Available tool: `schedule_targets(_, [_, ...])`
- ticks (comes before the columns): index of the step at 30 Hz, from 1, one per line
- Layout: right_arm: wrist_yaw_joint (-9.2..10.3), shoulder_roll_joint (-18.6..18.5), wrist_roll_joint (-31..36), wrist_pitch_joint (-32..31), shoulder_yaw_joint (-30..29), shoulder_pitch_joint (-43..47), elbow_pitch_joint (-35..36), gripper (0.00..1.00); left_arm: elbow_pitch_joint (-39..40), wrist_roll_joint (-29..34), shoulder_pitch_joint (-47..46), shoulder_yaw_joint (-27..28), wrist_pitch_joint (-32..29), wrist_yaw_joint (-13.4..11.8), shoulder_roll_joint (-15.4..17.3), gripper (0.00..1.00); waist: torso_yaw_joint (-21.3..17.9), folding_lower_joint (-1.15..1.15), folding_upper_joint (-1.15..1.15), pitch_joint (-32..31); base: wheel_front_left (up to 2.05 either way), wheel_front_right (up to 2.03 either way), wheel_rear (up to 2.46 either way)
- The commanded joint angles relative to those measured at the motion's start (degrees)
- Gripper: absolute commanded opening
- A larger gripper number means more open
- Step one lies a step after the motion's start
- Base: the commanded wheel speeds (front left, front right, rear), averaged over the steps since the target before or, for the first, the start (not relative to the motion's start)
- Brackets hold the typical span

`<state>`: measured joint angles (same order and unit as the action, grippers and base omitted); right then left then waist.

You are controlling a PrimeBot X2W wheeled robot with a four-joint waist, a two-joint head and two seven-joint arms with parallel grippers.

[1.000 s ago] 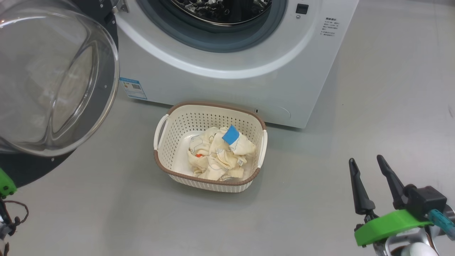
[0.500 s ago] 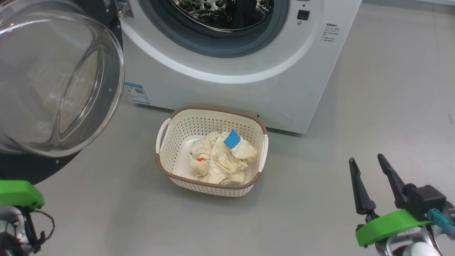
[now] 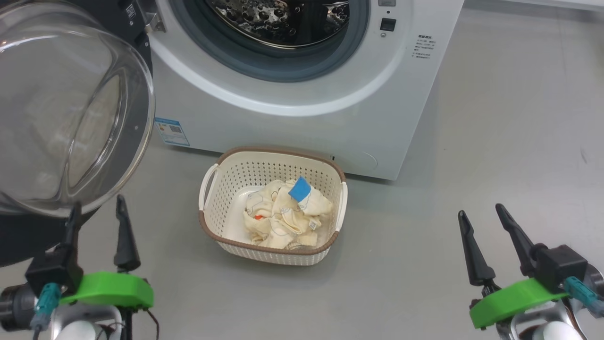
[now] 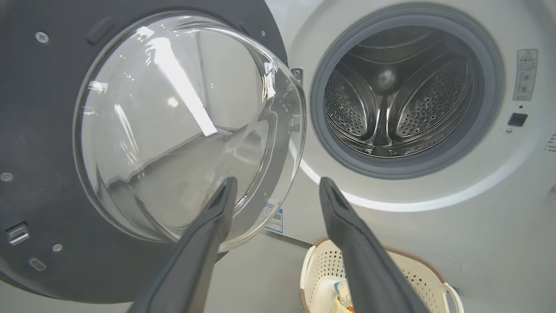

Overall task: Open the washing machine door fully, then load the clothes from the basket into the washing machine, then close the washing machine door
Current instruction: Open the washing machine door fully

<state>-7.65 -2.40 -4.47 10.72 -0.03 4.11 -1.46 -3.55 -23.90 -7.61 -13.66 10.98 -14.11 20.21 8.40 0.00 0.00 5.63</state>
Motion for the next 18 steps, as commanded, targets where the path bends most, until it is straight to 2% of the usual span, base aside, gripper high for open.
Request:
schedule_targets(1, [0.16, -0.48, 0.39, -0.01, 1.38, -1.99, 1.98, 1.0, 2.41, 0.69, -1.85, 1.61, -0.49, -3.53, 1.09, 1.0, -0.44, 0.0, 0.0, -0.01, 0.0, 0.0, 0.0])
schedule_targets(10, [0.16, -0.48, 0.65, 0.04, 2.18, -2.35, 1.93, 1.0, 0.79, 0.33, -1.97, -2.63, -1.24, -1.98, -1.66, 1.0, -3.79, 0.0, 0.0, -0.09, 0.0, 0.0, 0.0])
schedule_targets(18, [0.16, -0.48, 0.62, 0.56, 1.86, -2.23, 2.11, 1.0, -1.76, 0.39, -2.31, -3.99, -0.73, -1.65, -2.51, 1.0, -7.51, 0.0, 0.0, -0.45, 0.0, 0.0, 0.0])
